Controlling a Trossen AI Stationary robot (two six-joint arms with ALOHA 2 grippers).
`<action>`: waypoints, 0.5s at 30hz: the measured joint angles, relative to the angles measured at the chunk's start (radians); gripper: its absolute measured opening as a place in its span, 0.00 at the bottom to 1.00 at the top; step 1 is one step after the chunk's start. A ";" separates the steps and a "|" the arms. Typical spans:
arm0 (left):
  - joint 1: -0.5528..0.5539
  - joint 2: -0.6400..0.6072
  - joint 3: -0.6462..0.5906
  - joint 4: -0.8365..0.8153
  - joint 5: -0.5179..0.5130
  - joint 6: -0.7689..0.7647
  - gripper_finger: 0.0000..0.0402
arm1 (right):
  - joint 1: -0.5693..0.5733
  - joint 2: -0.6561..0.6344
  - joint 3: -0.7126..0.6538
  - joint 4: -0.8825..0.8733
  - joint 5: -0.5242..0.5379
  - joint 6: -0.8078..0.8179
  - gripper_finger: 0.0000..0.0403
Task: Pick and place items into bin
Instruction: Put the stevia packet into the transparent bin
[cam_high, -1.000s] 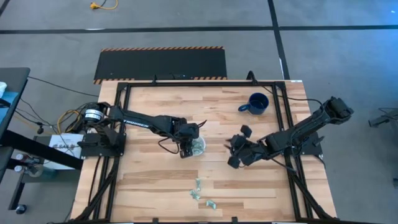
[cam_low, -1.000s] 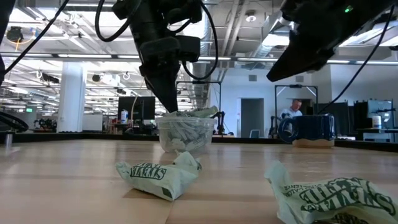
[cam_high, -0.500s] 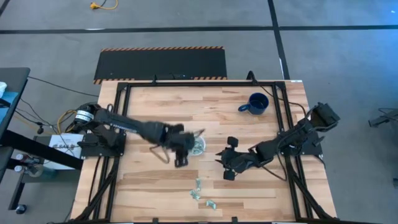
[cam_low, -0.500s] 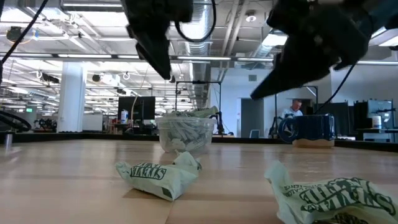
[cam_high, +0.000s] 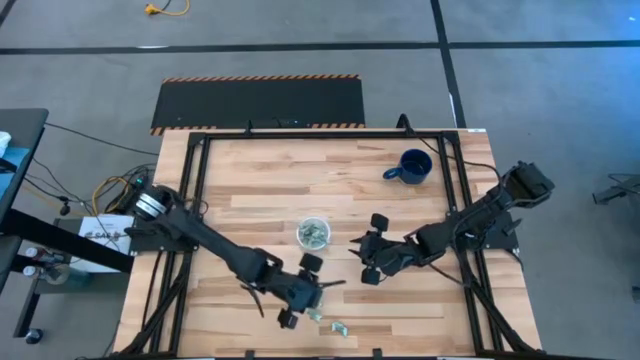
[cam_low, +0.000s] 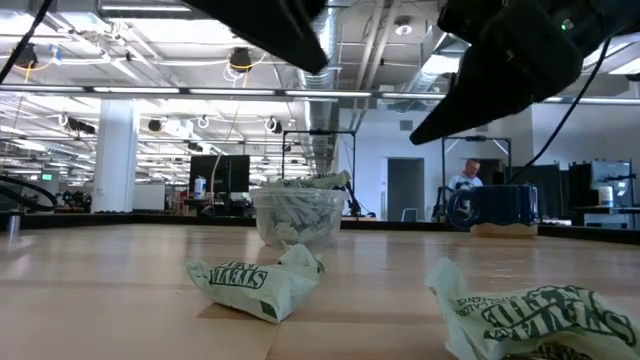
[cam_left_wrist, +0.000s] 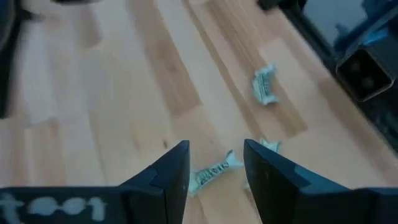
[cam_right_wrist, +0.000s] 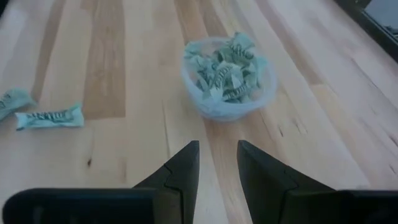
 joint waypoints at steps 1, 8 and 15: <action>0.002 0.019 0.000 0.009 0.016 0.024 0.35 | 0.000 -0.002 0.000 0.002 0.001 0.000 0.25; 0.034 0.114 0.023 -0.013 0.054 0.166 0.35 | -0.007 0.005 -0.001 -0.005 0.001 0.001 0.25; 0.044 0.156 0.084 -0.146 0.059 0.209 0.35 | -0.006 0.005 0.000 -0.064 0.001 0.051 0.25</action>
